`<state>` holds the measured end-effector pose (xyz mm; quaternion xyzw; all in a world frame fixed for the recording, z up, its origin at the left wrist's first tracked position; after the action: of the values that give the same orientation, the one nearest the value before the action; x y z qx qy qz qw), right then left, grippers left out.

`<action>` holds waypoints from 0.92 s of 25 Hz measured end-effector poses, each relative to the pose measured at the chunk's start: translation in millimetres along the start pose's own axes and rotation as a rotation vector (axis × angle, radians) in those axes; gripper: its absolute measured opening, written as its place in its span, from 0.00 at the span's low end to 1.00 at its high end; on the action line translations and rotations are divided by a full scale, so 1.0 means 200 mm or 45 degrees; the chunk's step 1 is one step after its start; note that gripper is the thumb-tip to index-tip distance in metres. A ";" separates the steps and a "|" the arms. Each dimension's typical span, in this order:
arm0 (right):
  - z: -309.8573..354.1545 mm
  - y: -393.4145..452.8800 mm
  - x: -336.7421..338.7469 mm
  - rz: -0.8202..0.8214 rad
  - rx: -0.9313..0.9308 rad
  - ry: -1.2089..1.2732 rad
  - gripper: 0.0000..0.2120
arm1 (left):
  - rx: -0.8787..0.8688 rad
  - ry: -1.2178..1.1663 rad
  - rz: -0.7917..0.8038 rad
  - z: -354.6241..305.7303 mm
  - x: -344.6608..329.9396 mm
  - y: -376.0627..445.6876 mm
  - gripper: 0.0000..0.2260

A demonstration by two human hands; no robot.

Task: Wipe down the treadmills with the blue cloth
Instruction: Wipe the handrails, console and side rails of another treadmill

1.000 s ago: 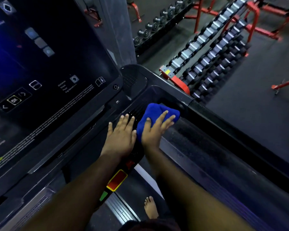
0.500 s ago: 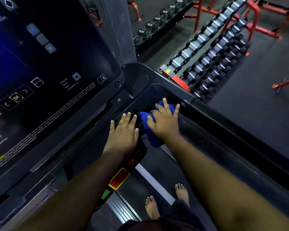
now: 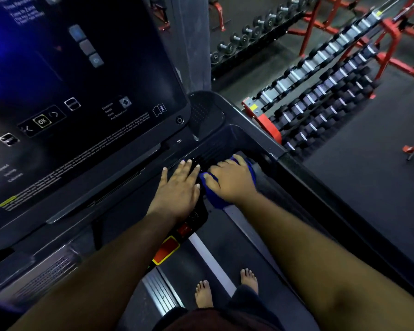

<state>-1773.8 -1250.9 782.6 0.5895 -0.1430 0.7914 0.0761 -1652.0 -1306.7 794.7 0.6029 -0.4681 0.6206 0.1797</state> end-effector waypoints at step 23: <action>-0.03 -0.12 -0.02 0.210 0.044 -0.285 0.35 | -0.002 -0.091 0.029 0.01 0.02 -0.03 0.33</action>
<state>-1771.8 -1225.8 780.3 0.6615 -0.1850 0.7266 -0.0157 -1647.3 -1306.1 800.4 0.6192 -0.4815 0.6003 0.1563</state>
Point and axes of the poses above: each hand's wrist, its own y-axis towards the middle knuckle, its own x-axis out of the back of the hand, z = x × y, the point moved 9 cm from there along y, towards the middle knuckle, and after that the axes turned 9 degrees about z, right-handed, at the moved point
